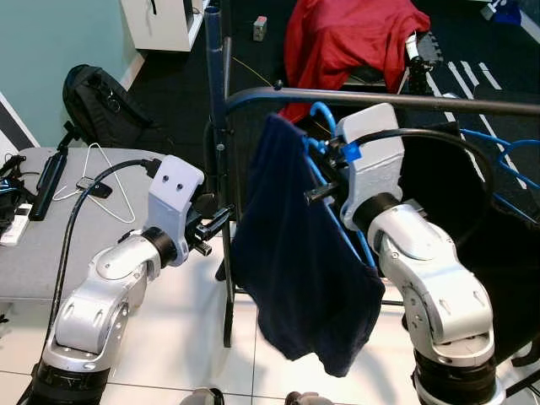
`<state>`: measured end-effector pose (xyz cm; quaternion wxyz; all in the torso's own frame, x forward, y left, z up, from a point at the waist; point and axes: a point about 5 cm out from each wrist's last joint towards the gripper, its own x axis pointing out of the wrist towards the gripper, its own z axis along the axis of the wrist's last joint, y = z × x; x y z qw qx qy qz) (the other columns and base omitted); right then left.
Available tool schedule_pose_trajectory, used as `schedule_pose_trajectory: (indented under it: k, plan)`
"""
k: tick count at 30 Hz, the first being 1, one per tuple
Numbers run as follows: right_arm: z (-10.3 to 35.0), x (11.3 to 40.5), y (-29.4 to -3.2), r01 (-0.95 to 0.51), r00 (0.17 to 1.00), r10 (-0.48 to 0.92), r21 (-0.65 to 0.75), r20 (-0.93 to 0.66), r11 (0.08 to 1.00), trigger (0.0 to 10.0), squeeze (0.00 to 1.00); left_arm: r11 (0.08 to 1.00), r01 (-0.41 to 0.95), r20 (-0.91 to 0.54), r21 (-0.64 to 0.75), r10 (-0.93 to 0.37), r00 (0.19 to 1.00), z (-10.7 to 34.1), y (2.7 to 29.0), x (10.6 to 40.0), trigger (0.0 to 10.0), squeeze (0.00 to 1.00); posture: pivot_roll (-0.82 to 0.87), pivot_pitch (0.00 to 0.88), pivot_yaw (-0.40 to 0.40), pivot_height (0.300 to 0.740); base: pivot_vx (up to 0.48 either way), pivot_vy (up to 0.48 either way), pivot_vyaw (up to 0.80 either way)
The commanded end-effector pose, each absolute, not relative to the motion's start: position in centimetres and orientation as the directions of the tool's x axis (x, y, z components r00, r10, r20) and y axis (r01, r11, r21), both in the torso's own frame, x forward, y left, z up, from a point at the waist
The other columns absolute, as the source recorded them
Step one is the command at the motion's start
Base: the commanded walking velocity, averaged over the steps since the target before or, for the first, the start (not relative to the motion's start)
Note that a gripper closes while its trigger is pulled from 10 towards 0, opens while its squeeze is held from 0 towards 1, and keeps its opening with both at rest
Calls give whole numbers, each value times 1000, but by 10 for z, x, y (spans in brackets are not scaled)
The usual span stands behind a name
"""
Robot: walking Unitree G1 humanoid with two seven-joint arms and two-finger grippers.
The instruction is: Hang hanger
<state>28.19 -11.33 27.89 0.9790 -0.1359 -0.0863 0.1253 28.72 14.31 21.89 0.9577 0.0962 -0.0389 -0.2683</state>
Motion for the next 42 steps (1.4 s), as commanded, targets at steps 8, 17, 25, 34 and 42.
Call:
schedule_pose_trajectory:
  k: [8,17,25,34,42]
  plan:
    - [255,280,-115,-256,959,273,-182,73,949,0,0,844,501,-3,193,-510,860,211,144,283,10000,0,-50,258,0,740,0,0,0]
    - [175,305,-148,-175,985,175,-59,-6,983,8824,0,996,70,-89,63,-64,994,152,200,290,10000,0,-32,219,-28,740,0,0,0]
    - [159,309,-171,-47,998,51,-131,30,990,10000,0,994,-111,-32,-5,110,993,143,222,288,10000,0,-23,189,-30,740,0,0,0]
    - [165,313,-164,-108,986,121,-109,118,988,10000,0,996,-86,43,-28,87,995,152,211,285,10000,0,-20,136,-51,740,0,0,0]
    - [163,319,-163,-105,981,113,-61,159,993,10000,0,999,-28,80,-40,31,996,156,201,293,10000,0,-27,131,-53,740,0,0,0]
